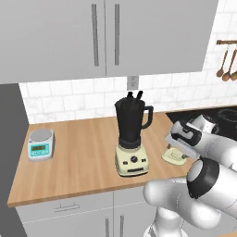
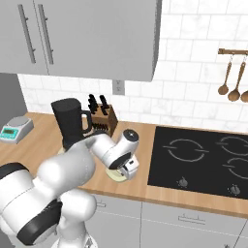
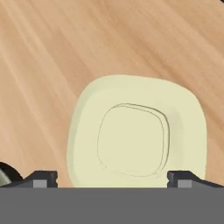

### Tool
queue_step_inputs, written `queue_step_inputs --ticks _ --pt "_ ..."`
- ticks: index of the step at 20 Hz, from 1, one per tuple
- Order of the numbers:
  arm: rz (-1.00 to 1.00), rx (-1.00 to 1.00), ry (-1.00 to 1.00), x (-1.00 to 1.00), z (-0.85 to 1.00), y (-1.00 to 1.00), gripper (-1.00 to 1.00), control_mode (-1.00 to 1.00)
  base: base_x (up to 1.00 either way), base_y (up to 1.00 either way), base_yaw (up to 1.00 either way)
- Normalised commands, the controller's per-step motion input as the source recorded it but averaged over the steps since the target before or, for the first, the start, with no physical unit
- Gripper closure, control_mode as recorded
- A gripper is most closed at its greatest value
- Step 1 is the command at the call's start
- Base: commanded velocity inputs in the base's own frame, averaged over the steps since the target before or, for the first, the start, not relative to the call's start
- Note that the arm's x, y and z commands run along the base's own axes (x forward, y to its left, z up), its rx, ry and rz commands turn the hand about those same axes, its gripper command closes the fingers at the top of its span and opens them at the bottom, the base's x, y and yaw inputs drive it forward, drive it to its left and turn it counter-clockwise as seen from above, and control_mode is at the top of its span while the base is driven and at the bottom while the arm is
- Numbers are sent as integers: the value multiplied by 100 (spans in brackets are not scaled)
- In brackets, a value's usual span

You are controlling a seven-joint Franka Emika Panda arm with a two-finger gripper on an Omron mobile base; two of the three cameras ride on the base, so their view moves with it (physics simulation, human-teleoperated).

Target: Close the lid blender by securely placing the lid on top.

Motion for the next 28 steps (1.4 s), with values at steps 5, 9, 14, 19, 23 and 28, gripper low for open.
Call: queue_step_inputs --ticks 5,9,14,19,23,28 --pt "0 0 0 9 -23 -10 -100 -100 0 0 0" --pt "0 0 0 4 -11 -1 -100 -100 0 0 0" --pt "0 0 3 16 -13 0 -100 -100 0 0 0" --pt "0 0 7 12 -31 0 -100 -100 0 0 0" --pt "0 -1 5 1 -46 2 100 -100 0 0 0" --pt "0 0 0 0 -24 18 100 -100 0 0 0"
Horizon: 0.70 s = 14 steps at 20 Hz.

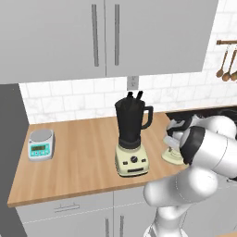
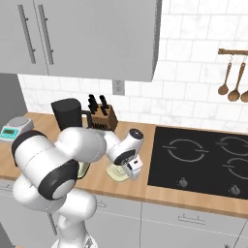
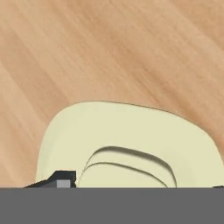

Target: Close the lid blender by securely placing the lid on top.

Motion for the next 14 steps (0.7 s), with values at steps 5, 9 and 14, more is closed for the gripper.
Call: queue_step_inputs --ticks 5,9,14 --pt "0 0 -1 -9 1 9 100 -100 0 0 0" --pt "-10 0 -10 -33 34 9 100 -100 0 0 0" --pt "-15 0 -15 -41 59 7 100 -100 0 0 0"
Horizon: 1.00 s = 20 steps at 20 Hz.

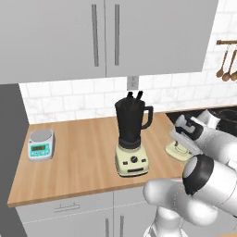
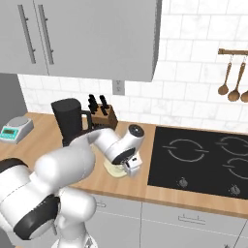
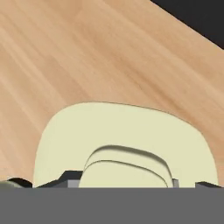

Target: Close the lid blender by securely placing the lid on top.

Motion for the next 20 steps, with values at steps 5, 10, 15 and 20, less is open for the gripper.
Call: queue_step_inputs --ticks 5,10,15,20 --pt "-19 0 -12 -40 73 13 100 -100 0 0 0" --pt "-22 -1 -6 -44 80 18 100 -100 0 0 0" --pt "-9 4 -5 -66 30 -3 100 -100 0 0 0" --pt "0 2 -10 -70 93 3 100 -100 0 0 0"
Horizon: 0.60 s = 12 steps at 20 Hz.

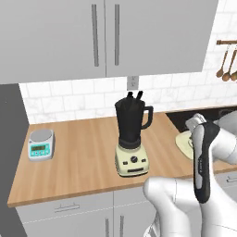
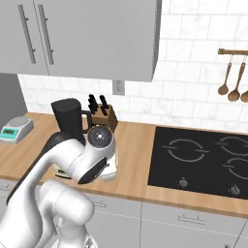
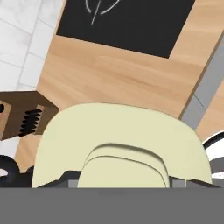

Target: Close the lid blender by securely placing the lid on top.

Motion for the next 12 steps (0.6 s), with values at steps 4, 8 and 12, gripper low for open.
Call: queue_step_inputs --ticks 4,8,12 --pt "0 0 -3 -44 96 46 100 -100 0 0 0" --pt "0 0 0 -4 91 73 100 -100 0 0 0" --pt "0 0 0 0 99 58 100 -100 0 0 0"
